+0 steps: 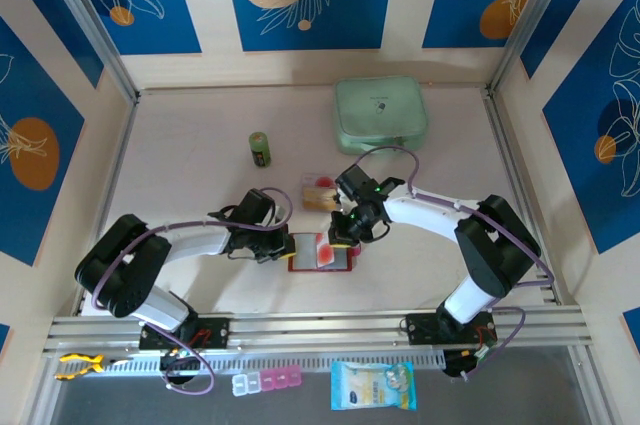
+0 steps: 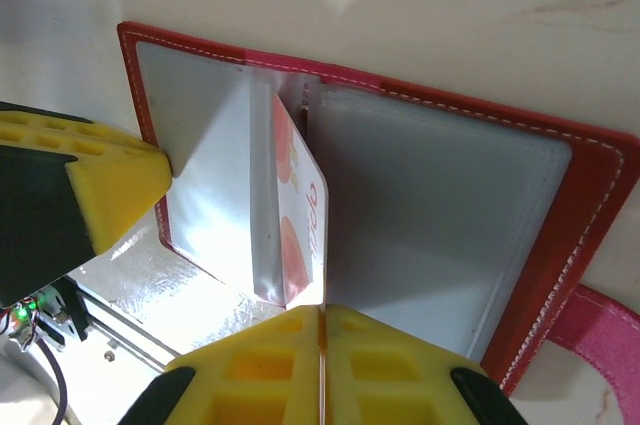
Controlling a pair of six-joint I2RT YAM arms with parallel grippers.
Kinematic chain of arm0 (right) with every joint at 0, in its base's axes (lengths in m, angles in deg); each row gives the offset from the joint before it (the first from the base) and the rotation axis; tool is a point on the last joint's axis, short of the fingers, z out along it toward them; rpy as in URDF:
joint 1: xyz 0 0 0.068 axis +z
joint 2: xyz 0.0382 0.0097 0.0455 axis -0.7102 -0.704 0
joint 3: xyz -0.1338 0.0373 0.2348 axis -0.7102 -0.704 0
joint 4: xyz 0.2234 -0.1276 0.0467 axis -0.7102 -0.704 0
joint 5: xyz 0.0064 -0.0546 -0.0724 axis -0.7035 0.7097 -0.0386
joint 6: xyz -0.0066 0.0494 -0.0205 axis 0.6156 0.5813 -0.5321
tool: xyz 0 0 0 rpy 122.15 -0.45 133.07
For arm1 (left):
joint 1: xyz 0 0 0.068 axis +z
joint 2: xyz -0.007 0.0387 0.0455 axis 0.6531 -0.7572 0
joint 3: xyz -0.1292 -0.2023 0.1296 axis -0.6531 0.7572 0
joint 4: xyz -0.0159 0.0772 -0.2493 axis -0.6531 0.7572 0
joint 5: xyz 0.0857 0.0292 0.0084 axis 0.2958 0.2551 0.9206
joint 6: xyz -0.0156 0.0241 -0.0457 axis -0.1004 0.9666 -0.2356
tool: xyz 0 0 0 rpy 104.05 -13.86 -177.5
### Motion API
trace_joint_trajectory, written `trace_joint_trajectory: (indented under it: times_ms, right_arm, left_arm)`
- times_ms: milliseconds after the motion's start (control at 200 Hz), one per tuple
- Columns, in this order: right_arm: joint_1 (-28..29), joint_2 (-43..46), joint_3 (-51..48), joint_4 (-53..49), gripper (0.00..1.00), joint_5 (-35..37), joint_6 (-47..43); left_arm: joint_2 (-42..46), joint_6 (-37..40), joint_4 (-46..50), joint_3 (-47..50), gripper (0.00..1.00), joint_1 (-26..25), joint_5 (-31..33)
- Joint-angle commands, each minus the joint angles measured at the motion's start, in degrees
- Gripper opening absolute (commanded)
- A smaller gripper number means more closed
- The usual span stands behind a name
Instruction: Take the credit cards out of the card holder
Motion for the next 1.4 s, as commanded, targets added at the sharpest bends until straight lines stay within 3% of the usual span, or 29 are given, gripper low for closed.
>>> trace_joint_trajectory:
  times_ms: [0, 495, 870, 1395]
  right_arm:
    - [0.67, 1.31, 1.51, -2.55, 0.09, 1.03, 1.49]
    - [1.65, 1.07, 2.6, -3.38, 0.09, 1.85, 3.86]
    - [2.93, -0.51, 3.66, -3.06, 0.17, 1.41, 4.58]
    - [3.59, -1.97, 3.75, -3.01, 0.14, 1.49, 4.83]
  left_arm:
    - [-0.02, 0.27, 1.63, 0.67, 0.03, 0.57, 0.44]
    - [0.1, 0.27, 1.54, 0.85, 0.04, 0.57, 0.42]
    - [-0.55, 0.18, 1.06, 0.93, 0.04, 0.58, 0.23]
    - [-0.8, 0.27, 0.83, 1.02, 0.04, 0.63, 0.11]
